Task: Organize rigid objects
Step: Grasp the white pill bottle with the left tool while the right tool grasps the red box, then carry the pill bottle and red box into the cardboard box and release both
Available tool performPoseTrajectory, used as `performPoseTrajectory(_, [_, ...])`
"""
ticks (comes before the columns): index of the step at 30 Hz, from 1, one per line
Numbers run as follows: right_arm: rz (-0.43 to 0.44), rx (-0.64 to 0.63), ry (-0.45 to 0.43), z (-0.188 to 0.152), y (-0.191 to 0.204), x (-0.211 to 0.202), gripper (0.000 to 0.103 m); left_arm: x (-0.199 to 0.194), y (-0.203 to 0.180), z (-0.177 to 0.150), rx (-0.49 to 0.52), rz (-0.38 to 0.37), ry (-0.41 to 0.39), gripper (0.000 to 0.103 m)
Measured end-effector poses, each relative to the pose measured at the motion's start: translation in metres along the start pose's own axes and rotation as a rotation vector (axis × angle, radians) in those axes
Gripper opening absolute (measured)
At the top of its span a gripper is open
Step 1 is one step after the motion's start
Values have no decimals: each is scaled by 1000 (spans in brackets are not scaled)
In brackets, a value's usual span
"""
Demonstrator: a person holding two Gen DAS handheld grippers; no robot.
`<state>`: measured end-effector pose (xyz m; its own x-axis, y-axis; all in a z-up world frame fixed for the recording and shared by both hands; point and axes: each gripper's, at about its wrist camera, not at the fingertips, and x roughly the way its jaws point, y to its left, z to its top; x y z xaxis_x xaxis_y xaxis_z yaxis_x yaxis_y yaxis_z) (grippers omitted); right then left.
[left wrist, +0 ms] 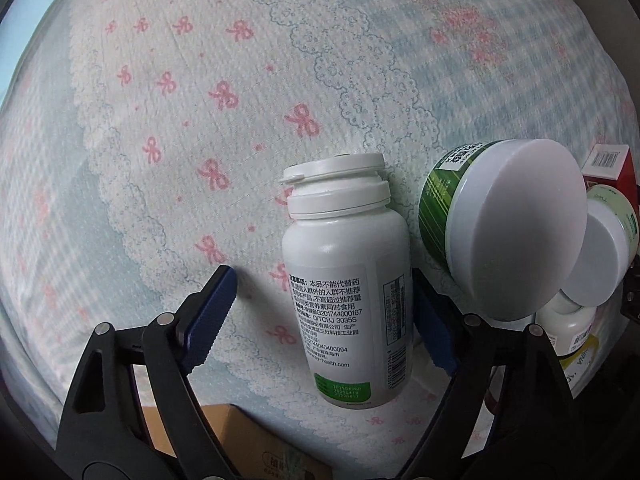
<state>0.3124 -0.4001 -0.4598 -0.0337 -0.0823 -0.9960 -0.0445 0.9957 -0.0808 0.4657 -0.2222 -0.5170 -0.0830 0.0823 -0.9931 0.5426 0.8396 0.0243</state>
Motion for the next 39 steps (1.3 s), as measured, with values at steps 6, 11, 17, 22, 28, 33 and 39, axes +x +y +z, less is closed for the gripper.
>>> performPoseTrajectory(6, [9, -22, 30, 7, 7, 13, 52, 7, -4, 24, 35, 6, 11, 66])
performPoseTrajectory(11, [-10, -43, 32, 9, 18, 16, 40, 10, -18, 34, 38, -8, 13, 50])
performPoseTrajectory(17, [-18, -21, 20, 10, 23, 12, 39, 3, -43, 28, 17, -3, 5, 49])
performPoseTrajectory(22, [17, 25, -4, 5, 17, -2, 39, -6, -34, 19, -9, -18, -12, 49])
performPoseTrajectory(28, [93, 105, -40, 0, -5, -20, 38, -26, -35, -2, -20, -35, -44, 49])
performPoseTrajectory(33, [108, 126, -60, -13, -27, -30, 38, -43, -47, -23, -29, -49, -70, 49])
performPoseTrajectory(39, [90, 157, -58, -35, -39, -33, 38, -74, -55, -54, -33, -64, -107, 49])
